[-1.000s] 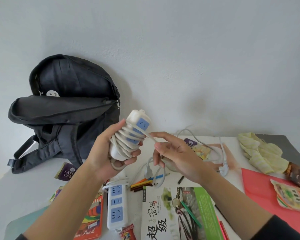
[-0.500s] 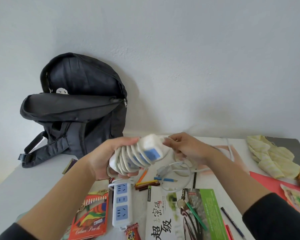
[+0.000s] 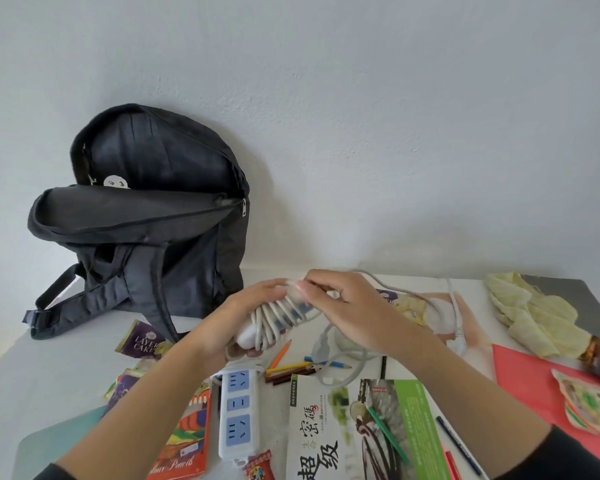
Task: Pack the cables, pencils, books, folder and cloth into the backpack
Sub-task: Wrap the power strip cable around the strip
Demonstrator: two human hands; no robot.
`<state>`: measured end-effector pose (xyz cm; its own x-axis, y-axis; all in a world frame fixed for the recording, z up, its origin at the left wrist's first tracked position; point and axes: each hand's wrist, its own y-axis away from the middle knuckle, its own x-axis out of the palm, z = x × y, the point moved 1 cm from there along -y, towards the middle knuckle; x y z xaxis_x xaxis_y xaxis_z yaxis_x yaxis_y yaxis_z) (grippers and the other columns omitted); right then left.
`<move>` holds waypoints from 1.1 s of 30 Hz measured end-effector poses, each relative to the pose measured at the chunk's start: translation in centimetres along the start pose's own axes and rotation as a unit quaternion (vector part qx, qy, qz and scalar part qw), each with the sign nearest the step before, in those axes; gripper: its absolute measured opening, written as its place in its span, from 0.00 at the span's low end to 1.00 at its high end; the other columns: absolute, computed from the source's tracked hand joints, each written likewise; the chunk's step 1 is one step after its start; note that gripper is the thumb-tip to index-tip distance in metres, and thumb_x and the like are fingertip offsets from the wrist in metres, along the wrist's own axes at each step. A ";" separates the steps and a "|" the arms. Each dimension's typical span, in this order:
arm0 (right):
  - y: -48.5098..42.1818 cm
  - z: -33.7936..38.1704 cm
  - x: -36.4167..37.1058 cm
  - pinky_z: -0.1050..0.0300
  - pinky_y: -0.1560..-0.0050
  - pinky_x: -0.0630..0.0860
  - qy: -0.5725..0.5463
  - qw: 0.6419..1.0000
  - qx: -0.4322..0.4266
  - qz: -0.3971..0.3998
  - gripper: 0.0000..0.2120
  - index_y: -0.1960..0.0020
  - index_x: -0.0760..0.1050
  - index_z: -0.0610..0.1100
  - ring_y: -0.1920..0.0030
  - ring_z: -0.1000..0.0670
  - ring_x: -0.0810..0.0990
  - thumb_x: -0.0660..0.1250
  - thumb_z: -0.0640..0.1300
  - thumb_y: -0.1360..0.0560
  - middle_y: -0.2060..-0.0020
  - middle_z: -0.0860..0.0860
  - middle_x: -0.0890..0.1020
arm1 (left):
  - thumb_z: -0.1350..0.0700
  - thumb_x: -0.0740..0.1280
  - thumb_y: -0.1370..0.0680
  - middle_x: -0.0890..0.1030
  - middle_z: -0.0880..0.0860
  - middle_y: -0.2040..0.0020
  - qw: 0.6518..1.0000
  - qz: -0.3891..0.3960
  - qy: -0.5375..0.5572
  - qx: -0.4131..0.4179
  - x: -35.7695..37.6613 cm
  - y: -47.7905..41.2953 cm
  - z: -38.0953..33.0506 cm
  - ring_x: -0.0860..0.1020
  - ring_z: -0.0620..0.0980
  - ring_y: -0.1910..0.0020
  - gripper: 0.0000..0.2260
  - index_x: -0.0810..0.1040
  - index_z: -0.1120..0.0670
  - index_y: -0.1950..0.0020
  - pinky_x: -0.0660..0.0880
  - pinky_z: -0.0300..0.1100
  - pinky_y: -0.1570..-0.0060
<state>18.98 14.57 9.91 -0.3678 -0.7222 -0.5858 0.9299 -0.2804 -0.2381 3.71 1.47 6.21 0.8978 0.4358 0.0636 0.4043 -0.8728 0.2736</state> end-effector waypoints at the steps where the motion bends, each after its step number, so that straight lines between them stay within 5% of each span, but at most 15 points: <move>1: 0.3 -0.1 0.1 0.67 0.67 0.62 -0.019 1.000 0.000 -0.005 0.19 0.57 0.73 0.36 0.73 0.57 0.65 0.60 0.49 0.15 0.71 0.53 0.67 | 0.39 0.76 0.31 0.77 0.59 0.61 1.000 0.007 0.028 0.010 0.0 0.2 0.0 0.73 0.53 0.70 0.22 0.83 0.56 0.49 0.66 0.41 0.73; 7: 1.2 -1.5 0.5 0.59 0.66 0.66 -0.223 0.973 0.036 0.049 0.23 0.59 0.71 0.35 0.71 0.45 0.63 0.58 0.53 0.16 0.72 0.43 0.67 | 0.35 0.78 0.34 0.77 0.60 0.59 0.991 0.014 0.129 0.044 0.7 0.7 -0.9 0.71 0.53 0.68 0.28 0.82 0.58 0.49 0.60 0.43 0.71; 14: 1.7 -2.7 0.3 0.54 0.56 0.68 -0.095 0.987 0.090 0.088 0.34 0.66 0.66 0.37 0.68 0.47 0.67 0.55 0.66 0.19 0.72 0.45 0.69 | 0.36 0.80 0.35 0.79 0.61 0.56 0.977 0.074 0.195 0.032 0.6 1.3 -1.0 0.75 0.54 0.66 0.34 0.82 0.61 0.42 0.67 0.42 0.72; 17: 1.7 -2.8 -0.5 0.55 0.62 0.65 -0.119 0.986 0.087 0.079 0.29 0.63 0.72 0.38 0.69 0.48 0.65 0.60 0.63 0.20 0.71 0.46 0.68 | 0.38 0.80 0.35 0.80 0.63 0.54 0.981 0.069 0.179 0.004 0.6 1.9 -1.4 0.78 0.56 0.64 0.37 0.80 0.65 0.38 0.72 0.43 0.69; 21: 1.6 -2.7 -0.4 0.61 0.65 0.66 -0.195 0.971 0.092 0.101 0.19 0.45 0.78 0.40 0.70 0.54 0.67 0.63 0.56 0.21 0.65 0.47 0.74 | 0.39 0.73 0.29 0.82 0.63 0.52 0.985 0.071 0.159 -0.023 0.7 2.1 -1.8 0.78 0.57 0.62 0.30 0.82 0.63 0.39 0.73 0.44 0.66; 26: 1.4 -2.8 -0.5 0.67 0.68 0.63 -0.062 0.988 0.101 0.095 0.11 0.43 0.79 0.58 0.75 0.58 0.65 0.66 0.60 0.22 0.57 0.53 0.77 | 0.37 0.77 0.33 0.82 0.60 0.55 0.993 0.015 0.110 -0.041 1.1 1.6 -1.9 0.80 0.54 0.62 0.34 0.81 0.61 0.38 0.76 0.46 0.59; 29: 1.3 -2.8 -0.5 0.69 0.72 0.63 -0.057 0.987 0.102 0.105 0.09 0.46 0.80 0.56 0.77 0.58 0.64 0.66 0.58 0.21 0.58 0.53 0.78 | 0.41 0.81 0.39 0.81 0.61 0.53 0.991 0.000 0.127 -0.049 1.0 1.6 -1.8 0.79 0.55 0.61 0.35 0.81 0.61 0.40 0.75 0.48 0.56; 33: 1.1 -2.5 -0.4 0.65 0.67 0.65 -0.127 0.977 0.092 0.143 0.21 0.61 0.77 0.42 0.72 0.54 0.65 0.65 0.60 0.23 0.68 0.48 0.73 | 0.46 0.83 0.43 0.80 0.62 0.56 0.980 0.057 0.184 -0.052 0.9 1.9 -2.3 0.79 0.55 0.66 0.38 0.78 0.63 0.40 0.78 0.45 0.66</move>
<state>20.08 16.12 7.96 -0.1002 -0.9152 -0.3904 0.9887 -0.1357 0.0644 4.86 0.66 9.03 0.8043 0.4040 0.4358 0.2690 -0.9014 0.3393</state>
